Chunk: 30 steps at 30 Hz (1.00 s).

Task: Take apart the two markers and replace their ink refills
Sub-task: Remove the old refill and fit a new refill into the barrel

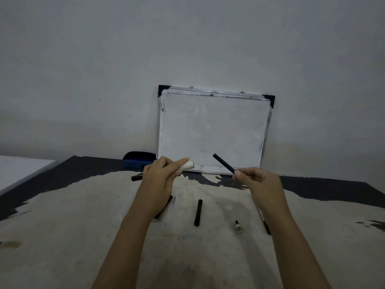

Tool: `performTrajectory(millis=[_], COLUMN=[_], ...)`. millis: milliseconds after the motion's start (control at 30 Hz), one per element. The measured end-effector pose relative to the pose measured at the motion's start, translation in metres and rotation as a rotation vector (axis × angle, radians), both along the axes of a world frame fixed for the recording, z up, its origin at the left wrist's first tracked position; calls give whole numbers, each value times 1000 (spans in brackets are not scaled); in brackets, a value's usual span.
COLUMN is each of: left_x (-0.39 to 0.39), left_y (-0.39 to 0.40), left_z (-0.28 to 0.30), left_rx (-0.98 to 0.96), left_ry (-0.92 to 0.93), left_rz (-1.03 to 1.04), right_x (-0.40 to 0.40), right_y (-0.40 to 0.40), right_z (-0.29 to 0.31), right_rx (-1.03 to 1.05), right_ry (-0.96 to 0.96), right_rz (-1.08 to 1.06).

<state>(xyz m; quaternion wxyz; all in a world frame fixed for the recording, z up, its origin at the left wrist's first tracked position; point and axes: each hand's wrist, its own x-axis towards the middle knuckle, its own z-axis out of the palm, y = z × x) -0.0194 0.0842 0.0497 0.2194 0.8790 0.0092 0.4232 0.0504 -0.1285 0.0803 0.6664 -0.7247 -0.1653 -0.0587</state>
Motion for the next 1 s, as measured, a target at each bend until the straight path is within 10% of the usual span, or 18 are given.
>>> performTrajectory(millis=[667,1000], left_x=[-4,2], left_y=[-15,-51], left_z=[15,20], left_rx=[78,33], left_ry=[59,6], left_rz=[-145,-170], right_x=[-8,-22], right_y=[-5,24], right_z=[16,6], right_rx=[-282,141], right_ry=[-158,-152], right_rz=[114,-13])
